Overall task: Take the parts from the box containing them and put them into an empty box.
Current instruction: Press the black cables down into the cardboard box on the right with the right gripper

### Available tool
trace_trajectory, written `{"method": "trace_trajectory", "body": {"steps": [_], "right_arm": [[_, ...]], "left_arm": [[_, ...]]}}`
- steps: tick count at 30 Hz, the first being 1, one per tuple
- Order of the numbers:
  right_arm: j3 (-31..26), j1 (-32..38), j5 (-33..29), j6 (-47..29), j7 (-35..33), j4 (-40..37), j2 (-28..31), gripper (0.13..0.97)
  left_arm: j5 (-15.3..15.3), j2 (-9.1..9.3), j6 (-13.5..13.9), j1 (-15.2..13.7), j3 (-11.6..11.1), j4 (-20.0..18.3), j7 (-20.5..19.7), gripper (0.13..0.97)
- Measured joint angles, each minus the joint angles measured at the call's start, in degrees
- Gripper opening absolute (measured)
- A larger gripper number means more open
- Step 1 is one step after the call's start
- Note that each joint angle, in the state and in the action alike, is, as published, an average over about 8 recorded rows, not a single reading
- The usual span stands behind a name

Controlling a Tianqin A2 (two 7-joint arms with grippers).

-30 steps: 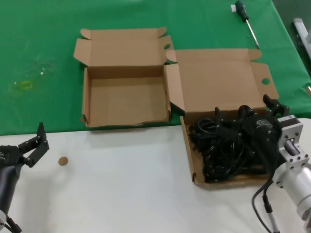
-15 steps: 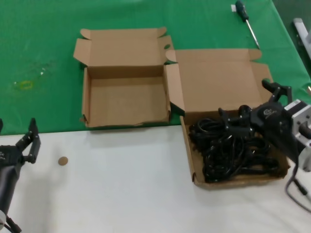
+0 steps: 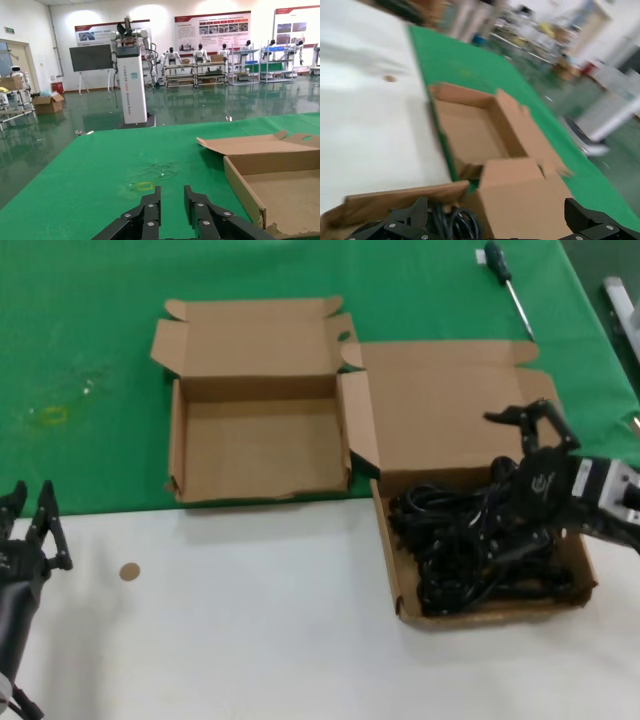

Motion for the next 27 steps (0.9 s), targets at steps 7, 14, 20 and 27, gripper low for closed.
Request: {"method": "trace_trajectory", "body": {"steps": [7,14,20,27], "right_arm": [[-2.30,8.75,-0.23,-16.04,-10.26,-4.12,1.12,0.966],[-5.51,17.09,-3.33,-26.61,-19.13,-10.13,-0.39,0.966],[-7.82,22.53,-7.72,-29.78,-25.77,-15.82,-2.35,0.966],[-9.18,26.04,-11.35,-30.43,-31.72,-21.03,-4.29,0.966]], "left_arm": [[0.00,0.00,0.00,0.00,0.00,0.00,0.00,0.238],[0.00,0.00,0.00,0.00,0.00,0.00,0.00,0.177],[0.00,0.00,0.00,0.00,0.00,0.00,0.00,0.152],[0.01,0.00,0.00,0.00,0.00,0.00,0.00,0.152]]}}
